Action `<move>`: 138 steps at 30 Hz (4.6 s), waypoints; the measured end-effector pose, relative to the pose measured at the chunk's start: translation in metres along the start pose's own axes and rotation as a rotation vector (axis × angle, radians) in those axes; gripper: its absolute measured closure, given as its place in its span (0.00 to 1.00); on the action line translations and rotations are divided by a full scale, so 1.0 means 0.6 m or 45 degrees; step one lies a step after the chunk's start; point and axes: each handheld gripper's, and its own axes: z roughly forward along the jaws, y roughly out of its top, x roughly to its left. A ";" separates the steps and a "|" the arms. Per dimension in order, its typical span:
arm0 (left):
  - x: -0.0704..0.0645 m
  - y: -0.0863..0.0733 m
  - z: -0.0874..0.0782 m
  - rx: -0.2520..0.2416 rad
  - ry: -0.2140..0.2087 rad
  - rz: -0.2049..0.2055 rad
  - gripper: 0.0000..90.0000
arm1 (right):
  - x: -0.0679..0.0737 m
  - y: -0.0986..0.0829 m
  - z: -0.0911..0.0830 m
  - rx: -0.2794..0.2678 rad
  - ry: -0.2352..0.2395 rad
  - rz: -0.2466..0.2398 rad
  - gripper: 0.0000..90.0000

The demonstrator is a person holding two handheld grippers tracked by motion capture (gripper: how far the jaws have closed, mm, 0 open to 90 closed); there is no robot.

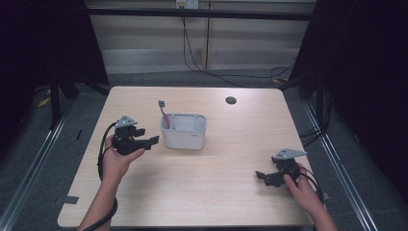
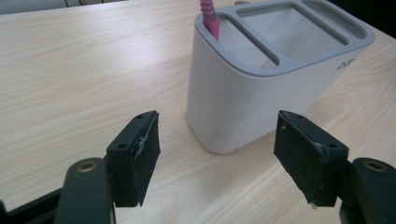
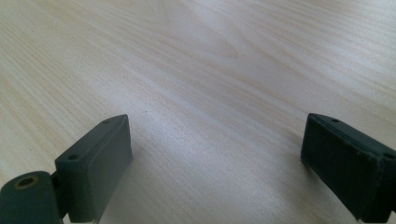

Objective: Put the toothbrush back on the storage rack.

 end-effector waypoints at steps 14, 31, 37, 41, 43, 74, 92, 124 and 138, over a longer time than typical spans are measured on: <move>0.015 -0.030 0.002 0.019 0.014 -0.032 0.34 | 0.000 0.000 0.000 0.000 0.000 0.000 0.09; 0.039 -0.069 0.003 0.051 0.045 -0.061 0.34 | 0.000 0.000 0.000 0.000 0.000 0.000 0.09; 0.042 -0.076 0.004 0.057 0.048 -0.048 0.34 | 0.000 0.000 0.000 0.000 0.000 -0.001 0.09; 0.044 -0.079 0.004 0.062 0.048 -0.039 0.34 | 0.000 0.000 0.000 0.000 0.000 0.000 0.09; 0.045 -0.081 0.004 0.061 0.049 -0.039 0.33 | 0.000 0.000 0.000 0.000 0.000 0.000 0.09; 0.069 -0.114 0.000 0.113 0.107 0.033 0.32 | 0.000 0.000 0.000 0.000 0.000 -0.002 0.09; 0.076 -0.127 0.002 0.153 0.145 0.099 0.31 | 0.000 0.000 0.000 0.000 0.000 -0.002 0.09; 0.080 -0.134 0.010 0.172 0.179 0.079 0.17 | 0.000 0.000 0.000 0.000 0.000 -0.002 0.09; 0.079 -0.134 0.010 0.172 0.180 0.078 0.17 | 0.000 0.000 0.000 -0.001 0.000 -0.002 0.09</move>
